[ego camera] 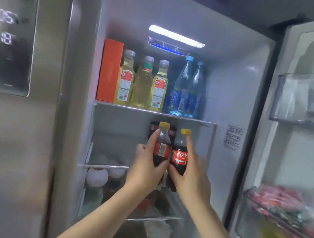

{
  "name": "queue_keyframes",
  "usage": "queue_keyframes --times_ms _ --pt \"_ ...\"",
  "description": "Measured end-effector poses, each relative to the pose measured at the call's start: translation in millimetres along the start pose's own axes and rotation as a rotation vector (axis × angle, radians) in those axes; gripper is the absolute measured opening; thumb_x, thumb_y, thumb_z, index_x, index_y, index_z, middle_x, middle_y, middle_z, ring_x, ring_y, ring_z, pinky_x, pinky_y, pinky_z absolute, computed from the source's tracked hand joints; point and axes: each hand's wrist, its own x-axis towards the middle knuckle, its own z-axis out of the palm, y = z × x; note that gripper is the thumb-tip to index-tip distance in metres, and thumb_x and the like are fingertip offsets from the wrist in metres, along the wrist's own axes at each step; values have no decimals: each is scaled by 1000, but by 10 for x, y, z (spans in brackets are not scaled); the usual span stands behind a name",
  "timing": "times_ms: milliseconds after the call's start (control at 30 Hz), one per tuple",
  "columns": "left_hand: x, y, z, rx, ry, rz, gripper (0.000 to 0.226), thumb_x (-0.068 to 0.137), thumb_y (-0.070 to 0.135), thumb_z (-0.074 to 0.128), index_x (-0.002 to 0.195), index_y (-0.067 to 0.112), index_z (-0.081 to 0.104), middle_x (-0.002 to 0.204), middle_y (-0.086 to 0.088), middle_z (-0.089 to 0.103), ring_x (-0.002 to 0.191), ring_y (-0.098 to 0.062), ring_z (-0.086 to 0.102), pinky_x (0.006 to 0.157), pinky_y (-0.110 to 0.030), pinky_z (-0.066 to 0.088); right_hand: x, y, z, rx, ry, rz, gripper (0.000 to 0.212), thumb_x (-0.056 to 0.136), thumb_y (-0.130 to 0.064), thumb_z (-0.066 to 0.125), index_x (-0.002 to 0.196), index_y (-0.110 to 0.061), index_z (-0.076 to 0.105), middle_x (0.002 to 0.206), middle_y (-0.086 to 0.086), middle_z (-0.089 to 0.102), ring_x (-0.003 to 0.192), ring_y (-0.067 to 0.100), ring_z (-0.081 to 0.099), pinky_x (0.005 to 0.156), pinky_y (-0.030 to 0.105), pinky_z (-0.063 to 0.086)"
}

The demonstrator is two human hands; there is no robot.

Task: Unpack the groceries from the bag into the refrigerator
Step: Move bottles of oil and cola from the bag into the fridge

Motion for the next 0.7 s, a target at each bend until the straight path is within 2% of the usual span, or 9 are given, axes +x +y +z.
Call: queue_keyframes --times_ms 133,267,367,467,533,600,667,700 --pt "308 -387 350 26 -22 -106 78 87 28 63 143 53 13 112 1 40 94 -11 54 84 -30 48 272 337 500 -3 -52 80 88 86 -47 62 147 -47 -2 128 -1 44 107 15 55 71 23 37" --pt "789 -690 661 -55 -4 -150 87 86 21 62 146 47 5 115 1 39 97 -15 54 88 -30 45 696 604 939 45 -15 115 95 84 -43 65 148 -40 -5 127 3 44 108 18 54 71 29 43" --pt "1234 -874 887 -101 -6 -219 96 83 16 67 147 45 2 136 -2 39 118 -23 49 103 -35 38 1058 785 1218 87 -8 159 101 82 -39 69 149 -36 -7 128 7 43 114 24 51 79 34 45" --pt "1601 -1066 1055 14 2 -325 91 79 27 71 146 45 12 131 -5 46 126 -28 39 112 -45 26 1323 940 1444 163 20 212 103 80 -33 71 149 -37 -5 128 9 41 113 26 52 85 39 49" --pt "1804 -1224 1187 -25 -43 -281 82 75 22 72 140 42 27 123 -2 56 124 -26 42 107 -43 34 1467 1039 1577 226 20 245 101 79 -26 72 150 -33 0 128 9 39 114 27 51 91 42 48" --pt "1971 -1356 1312 -75 -66 -279 73 70 15 71 130 40 39 113 1 63 113 -27 54 93 -39 48 1579 1117 1688 247 36 262 98 78 -21 72 150 -31 7 127 8 38 115 27 50 95 41 46" --pt "2125 -1445 1440 -92 -77 -310 70 67 12 69 128 34 42 105 -3 65 95 -31 64 73 -37 56 1682 1191 1788 223 59 281 96 75 -17 74 149 -27 14 126 8 40 117 29 50 96 40 45" --pt "2205 -1491 1501 -93 -88 -324 71 66 13 69 128 32 41 103 -5 65 88 -32 66 68 -39 57 1729 1220 1823 222 64 293 96 73 -16 76 148 -26 16 124 8 41 116 29 51 95 40 46"
